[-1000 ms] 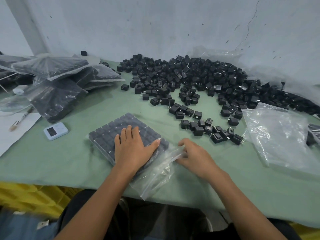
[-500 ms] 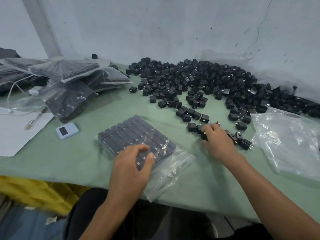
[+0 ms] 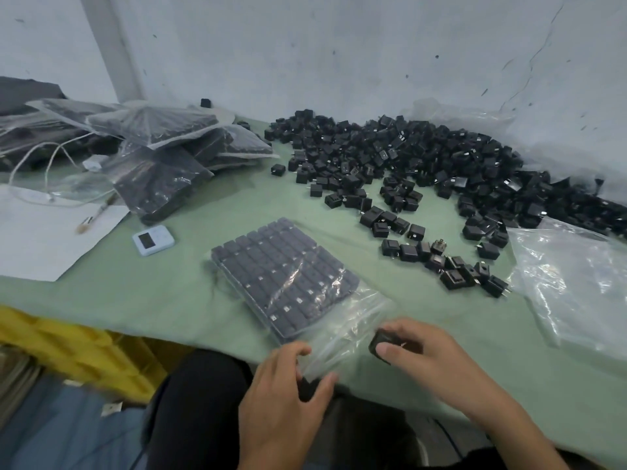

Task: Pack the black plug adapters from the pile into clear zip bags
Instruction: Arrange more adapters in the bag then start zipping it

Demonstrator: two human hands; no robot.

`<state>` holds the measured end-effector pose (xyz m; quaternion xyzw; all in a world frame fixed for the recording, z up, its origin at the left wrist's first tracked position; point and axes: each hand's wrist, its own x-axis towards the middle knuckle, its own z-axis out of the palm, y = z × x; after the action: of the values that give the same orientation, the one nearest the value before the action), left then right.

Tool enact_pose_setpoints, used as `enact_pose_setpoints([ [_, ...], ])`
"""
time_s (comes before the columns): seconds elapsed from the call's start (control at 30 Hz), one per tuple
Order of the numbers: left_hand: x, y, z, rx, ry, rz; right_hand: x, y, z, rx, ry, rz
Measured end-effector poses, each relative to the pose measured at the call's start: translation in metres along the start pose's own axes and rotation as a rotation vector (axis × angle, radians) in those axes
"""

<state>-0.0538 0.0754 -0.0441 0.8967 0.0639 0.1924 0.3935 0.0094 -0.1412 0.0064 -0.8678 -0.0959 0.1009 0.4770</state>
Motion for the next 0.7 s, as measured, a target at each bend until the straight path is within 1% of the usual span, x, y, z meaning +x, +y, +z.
enact_pose_setpoints([
  [0.1,0.009,0.002,0.001,0.098,0.023,0.06,-0.008,0.001,0.033,0.027,-0.006,0.008],
  [0.2,0.01,0.006,0.0,0.088,0.035,0.055,0.0,-0.007,0.054,0.071,0.031,0.012],
  [0.3,0.004,0.006,0.001,0.054,0.046,0.045,0.009,-0.018,0.067,0.093,0.019,-0.016],
  [0.4,0.003,0.008,-0.001,-0.029,0.109,0.043,0.015,-0.019,0.075,0.005,0.062,-0.043],
  [0.47,0.003,0.01,-0.001,-0.063,0.154,0.083,0.018,-0.018,0.077,-0.07,0.086,-0.066],
  [0.6,-0.002,0.004,0.004,-0.096,0.135,0.196,0.023,-0.02,0.081,-0.065,-0.003,-0.091],
  [0.7,-0.007,-0.006,0.007,-0.124,0.163,0.258,0.025,-0.02,0.08,-0.086,-0.07,-0.124],
])
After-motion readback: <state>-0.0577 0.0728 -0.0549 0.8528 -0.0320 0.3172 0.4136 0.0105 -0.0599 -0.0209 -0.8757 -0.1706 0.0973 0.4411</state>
